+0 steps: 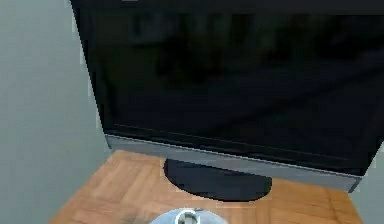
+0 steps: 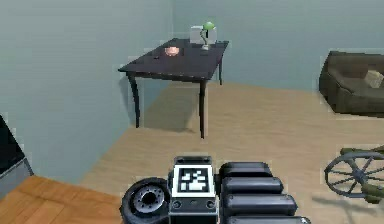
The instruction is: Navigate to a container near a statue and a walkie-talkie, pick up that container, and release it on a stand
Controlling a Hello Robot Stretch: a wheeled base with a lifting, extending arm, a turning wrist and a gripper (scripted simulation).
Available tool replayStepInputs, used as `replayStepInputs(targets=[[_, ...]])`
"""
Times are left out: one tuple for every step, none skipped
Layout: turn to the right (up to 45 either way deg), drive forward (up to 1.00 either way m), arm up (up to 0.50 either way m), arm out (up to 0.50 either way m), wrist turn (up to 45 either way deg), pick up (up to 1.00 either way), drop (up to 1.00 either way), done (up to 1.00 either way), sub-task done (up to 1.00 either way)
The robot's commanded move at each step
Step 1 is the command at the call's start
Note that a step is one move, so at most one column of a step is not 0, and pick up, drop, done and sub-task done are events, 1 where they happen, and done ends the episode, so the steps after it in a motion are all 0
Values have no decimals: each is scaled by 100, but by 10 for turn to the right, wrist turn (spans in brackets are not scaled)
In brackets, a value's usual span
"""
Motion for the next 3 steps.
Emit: replayStepInputs(targets=[[-450,0,0,0,0,0,0,0,0],[-450,0,0,0,0,0,0,0,0],[-450,0,0,0,0,0,0,0,0]])
